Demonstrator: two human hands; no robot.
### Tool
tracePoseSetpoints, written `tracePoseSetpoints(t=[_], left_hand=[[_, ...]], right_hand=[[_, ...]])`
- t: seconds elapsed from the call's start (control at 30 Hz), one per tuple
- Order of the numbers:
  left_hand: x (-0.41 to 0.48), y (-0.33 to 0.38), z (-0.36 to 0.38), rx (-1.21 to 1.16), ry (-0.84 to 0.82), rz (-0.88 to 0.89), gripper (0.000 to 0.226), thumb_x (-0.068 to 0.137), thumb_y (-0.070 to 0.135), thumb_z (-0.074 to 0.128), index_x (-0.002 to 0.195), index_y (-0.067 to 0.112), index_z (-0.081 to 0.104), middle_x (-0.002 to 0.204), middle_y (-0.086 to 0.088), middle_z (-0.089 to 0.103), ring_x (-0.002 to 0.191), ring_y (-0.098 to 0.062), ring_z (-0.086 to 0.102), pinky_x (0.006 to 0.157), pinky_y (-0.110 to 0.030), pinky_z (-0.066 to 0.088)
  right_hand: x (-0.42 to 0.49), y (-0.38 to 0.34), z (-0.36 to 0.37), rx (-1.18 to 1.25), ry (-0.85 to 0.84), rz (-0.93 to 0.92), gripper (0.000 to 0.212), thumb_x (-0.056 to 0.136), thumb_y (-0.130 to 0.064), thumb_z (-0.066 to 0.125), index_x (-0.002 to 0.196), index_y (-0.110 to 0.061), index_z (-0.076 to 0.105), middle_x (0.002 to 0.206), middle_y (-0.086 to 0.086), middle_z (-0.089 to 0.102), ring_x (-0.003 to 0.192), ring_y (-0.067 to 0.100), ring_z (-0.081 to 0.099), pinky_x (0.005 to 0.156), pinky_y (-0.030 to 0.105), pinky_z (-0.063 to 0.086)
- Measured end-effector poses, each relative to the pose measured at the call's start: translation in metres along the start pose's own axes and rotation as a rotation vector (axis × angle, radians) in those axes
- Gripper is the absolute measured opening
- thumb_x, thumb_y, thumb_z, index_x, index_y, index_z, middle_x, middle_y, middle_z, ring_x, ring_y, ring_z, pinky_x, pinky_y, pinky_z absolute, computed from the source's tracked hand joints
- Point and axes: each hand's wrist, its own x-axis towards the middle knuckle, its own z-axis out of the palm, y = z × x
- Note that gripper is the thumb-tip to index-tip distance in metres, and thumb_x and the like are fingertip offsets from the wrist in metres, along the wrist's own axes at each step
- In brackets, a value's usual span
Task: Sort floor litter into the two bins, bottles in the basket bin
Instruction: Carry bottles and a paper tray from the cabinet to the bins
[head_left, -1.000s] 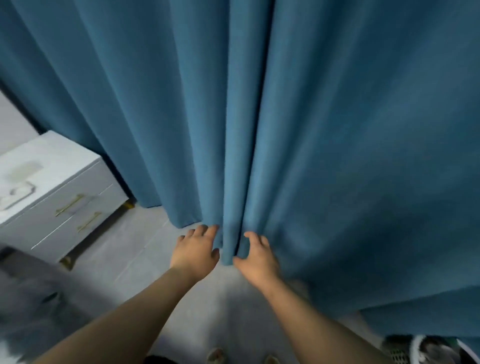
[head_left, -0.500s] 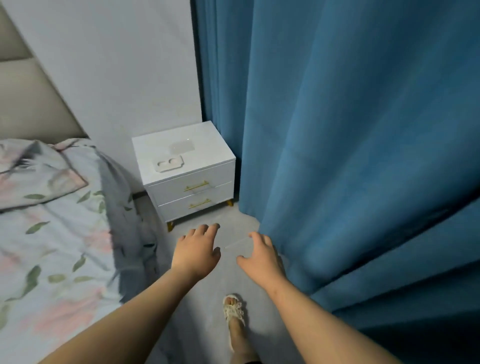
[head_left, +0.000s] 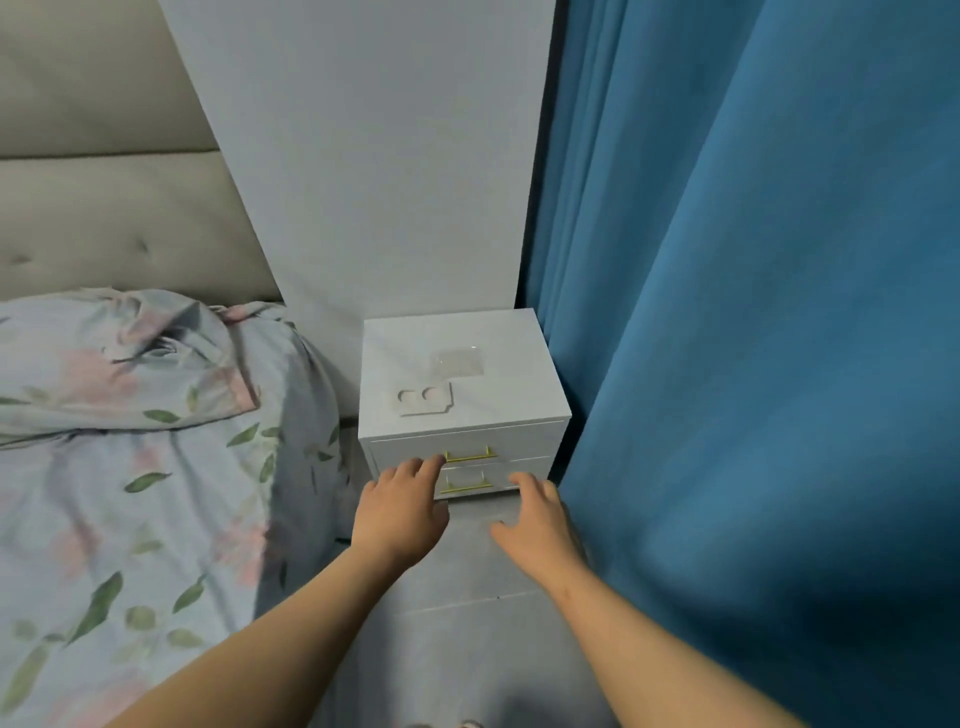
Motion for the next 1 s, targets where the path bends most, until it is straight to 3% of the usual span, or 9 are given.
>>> tracePoseSetpoints(t=[0.53,1.0], left_hand=[[0.189,-0.082,-0.029,-0.029,-0.069,-0.058,0.054,0.092,0.031,0.043,0.143,0.024,0.027,0.142,-0.003,0.041,0.124,-0.027,0.044,0.097,-0.038,0.039],[0.328,-0.149,-0.025,-0.02,-0.311,-0.063,0.053,0.092,0.03,0.044,0.142,0.023,0.027,0.143,-0.005,0.04,0.126,-0.029,0.041,0.1,-0.04,0.04]], right_hand=[[0.191,-0.079,0.006,-0.024,-0.077,0.024,0.053,0.085,-0.03,0.054,0.134,-0.026,0.036,0.139,0.0,0.036,0.121,0.023,0.045,0.096,0.034,0.043],[0.312,-0.114,0.034,-0.028,-0.22,0.225,0.053,0.085,-0.026,0.053,0.135,-0.023,0.036,0.142,0.003,0.034,0.122,0.025,0.045,0.097,0.035,0.043]])
